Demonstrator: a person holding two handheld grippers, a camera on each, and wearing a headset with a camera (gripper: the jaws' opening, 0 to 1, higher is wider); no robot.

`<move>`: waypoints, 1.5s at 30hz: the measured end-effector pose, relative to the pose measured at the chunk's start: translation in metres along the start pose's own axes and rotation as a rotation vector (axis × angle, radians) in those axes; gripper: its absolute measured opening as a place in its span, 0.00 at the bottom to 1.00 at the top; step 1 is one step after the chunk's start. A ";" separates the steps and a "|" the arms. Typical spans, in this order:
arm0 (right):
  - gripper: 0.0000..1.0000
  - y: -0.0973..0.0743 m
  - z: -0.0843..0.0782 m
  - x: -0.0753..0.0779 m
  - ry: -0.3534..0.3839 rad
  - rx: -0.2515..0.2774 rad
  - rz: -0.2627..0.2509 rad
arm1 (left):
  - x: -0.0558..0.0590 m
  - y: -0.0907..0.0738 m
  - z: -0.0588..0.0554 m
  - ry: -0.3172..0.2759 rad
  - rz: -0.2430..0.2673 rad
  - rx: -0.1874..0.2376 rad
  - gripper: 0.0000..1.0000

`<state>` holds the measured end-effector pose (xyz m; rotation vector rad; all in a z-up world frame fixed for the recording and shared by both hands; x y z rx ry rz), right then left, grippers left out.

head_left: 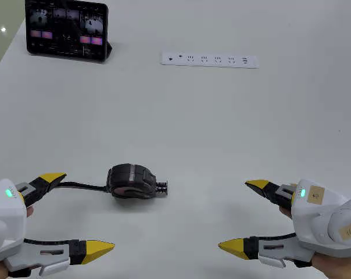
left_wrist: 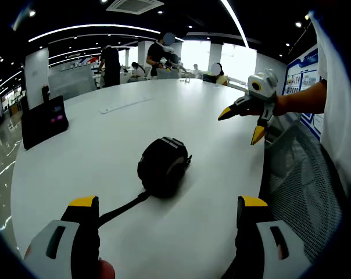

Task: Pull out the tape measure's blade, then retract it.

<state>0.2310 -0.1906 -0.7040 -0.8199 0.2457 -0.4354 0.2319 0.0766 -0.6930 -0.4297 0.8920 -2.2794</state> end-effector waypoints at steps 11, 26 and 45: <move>0.78 0.001 -0.001 0.002 0.002 0.006 0.000 | 0.001 -0.002 -0.005 0.002 0.003 -0.009 0.96; 0.80 0.002 -0.002 0.003 0.013 0.011 -0.001 | 0.001 -0.001 -0.004 0.004 -0.007 -0.018 0.96; 0.80 0.002 -0.002 0.006 0.015 0.025 -0.001 | -0.002 0.000 -0.006 -0.007 -0.016 -0.023 0.95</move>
Point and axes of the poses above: the centre of the closed fingertips' face, and the gripper's own axes: y roughly forward along the fingers, x roughly to its right, z roughly out of its top, the point moved 3 cm from there along -y, roughly backward along the fingers, and after that the axes turned 9 degrees about -x, right-handed, at the moved point
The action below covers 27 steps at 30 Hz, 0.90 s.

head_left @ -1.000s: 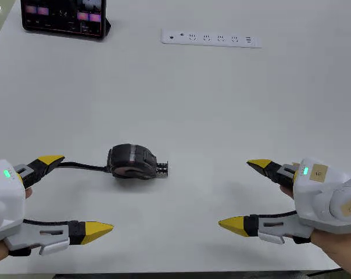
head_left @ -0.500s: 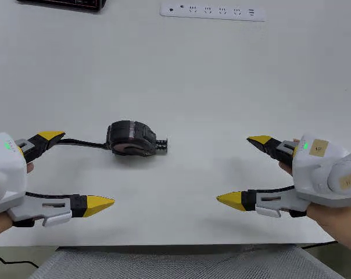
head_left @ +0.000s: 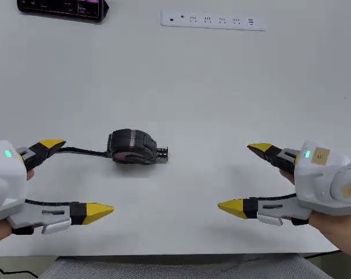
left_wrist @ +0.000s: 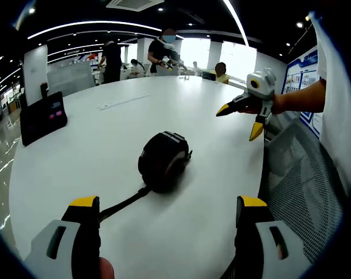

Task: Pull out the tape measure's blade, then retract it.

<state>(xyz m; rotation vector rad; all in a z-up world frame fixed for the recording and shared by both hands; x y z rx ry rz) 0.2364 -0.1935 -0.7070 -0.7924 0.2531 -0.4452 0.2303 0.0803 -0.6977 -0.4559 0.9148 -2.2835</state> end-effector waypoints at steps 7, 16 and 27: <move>0.80 0.001 0.002 0.002 -0.002 0.002 0.003 | 0.000 0.002 0.000 0.006 -0.010 -0.005 0.91; 0.79 0.010 0.009 0.006 -0.035 -0.005 0.020 | -0.004 0.012 0.008 0.036 -0.037 -0.015 0.94; 0.78 0.024 0.016 0.011 -0.078 -0.026 0.061 | -0.009 0.027 0.018 0.120 -0.072 -0.056 0.93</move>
Point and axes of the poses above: the centre of the closed fingertips' face, and the gripper's own axes: y roughly forward along the fingers, x roughly to its right, z roughly out of its top, the point moved 3 cm from there along -y, roughly backward along the fingers, and after that the axes turned 9 degrees about -x, right-handed, at the moved point
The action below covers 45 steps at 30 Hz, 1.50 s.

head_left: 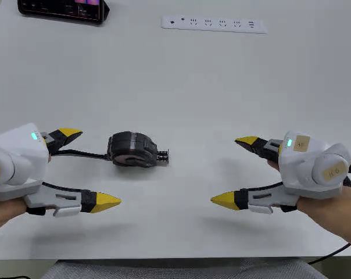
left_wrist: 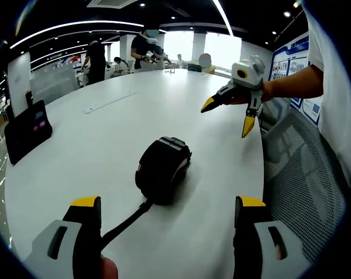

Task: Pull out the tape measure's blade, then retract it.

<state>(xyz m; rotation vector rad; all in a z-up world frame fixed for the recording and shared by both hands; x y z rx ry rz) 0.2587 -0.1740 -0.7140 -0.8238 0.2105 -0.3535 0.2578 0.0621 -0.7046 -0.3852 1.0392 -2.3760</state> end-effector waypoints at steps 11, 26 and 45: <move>0.76 0.014 0.008 0.005 -0.048 -0.025 0.038 | -0.008 0.008 0.005 0.052 -0.027 -0.056 0.86; 0.72 0.029 0.020 0.008 -0.107 -0.054 0.084 | -0.016 0.021 0.012 0.115 -0.052 -0.121 0.75; 0.69 0.042 0.031 0.010 -0.133 -0.050 0.113 | -0.013 0.037 0.017 0.222 -0.098 -0.195 0.49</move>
Point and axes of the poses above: the centre of the closed fingertips' face, and the gripper's own axes: y roughly forward along the fingers, x roughly to its right, z roughly out of its top, the point moved 3 cm from there along -y, roughly backward along the fingers, and after that the axes turned 9 degrees about -x, right-handed, at the moved point
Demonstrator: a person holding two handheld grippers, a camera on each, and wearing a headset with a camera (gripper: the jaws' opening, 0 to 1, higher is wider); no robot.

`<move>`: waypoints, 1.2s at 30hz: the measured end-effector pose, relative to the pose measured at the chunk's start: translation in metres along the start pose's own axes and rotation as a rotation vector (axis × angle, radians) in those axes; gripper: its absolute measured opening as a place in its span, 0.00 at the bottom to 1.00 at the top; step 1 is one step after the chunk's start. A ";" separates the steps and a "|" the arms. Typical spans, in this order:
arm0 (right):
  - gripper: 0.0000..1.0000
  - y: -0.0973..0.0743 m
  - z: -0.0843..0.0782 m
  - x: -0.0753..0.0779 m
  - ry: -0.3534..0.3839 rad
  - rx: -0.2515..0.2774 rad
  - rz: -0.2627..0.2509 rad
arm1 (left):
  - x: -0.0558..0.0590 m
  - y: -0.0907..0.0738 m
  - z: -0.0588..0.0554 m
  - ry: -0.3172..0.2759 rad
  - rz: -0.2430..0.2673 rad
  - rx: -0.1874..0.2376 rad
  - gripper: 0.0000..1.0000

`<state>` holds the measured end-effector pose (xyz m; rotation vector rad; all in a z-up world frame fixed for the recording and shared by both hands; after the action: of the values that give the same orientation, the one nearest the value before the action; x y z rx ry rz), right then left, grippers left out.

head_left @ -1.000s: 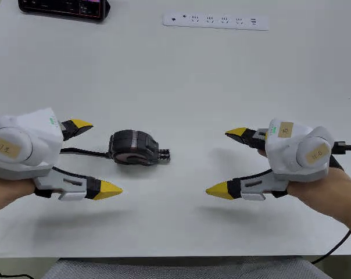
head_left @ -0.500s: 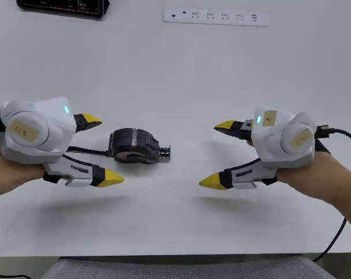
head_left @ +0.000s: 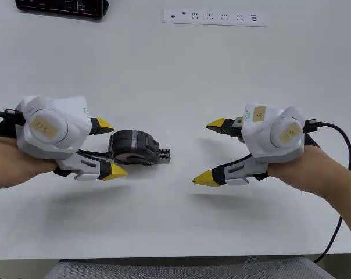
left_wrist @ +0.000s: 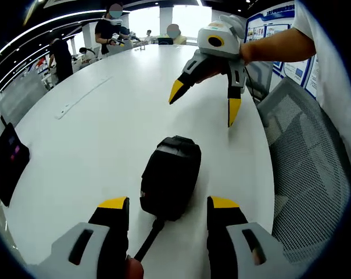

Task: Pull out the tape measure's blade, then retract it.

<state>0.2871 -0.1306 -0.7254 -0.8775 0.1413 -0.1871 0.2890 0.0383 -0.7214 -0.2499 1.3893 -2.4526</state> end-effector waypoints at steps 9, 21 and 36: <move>0.69 0.006 -0.002 0.000 0.003 0.004 0.010 | -0.002 0.006 0.001 0.040 0.003 -0.022 0.39; 0.68 0.016 0.003 -0.003 -0.003 0.007 0.029 | -0.004 0.007 0.000 0.050 0.007 -0.028 0.29; 0.58 0.029 0.010 0.002 0.002 0.036 0.037 | -0.004 0.008 -0.001 0.061 0.005 -0.043 0.27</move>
<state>0.2937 -0.1055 -0.7416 -0.8385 0.1561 -0.1554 0.2941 0.0370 -0.7289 -0.1820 1.4678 -2.4470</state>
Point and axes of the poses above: the centre of the closed fingertips' face, and the gripper's own axes: y roughly forward along the fingers, x roughly to its right, z roughly out of its top, the point moved 3 cm from there along -y, roughly backward along the fingers, and after that the axes turned 9 degrees about -x, right-handed, at the moved point
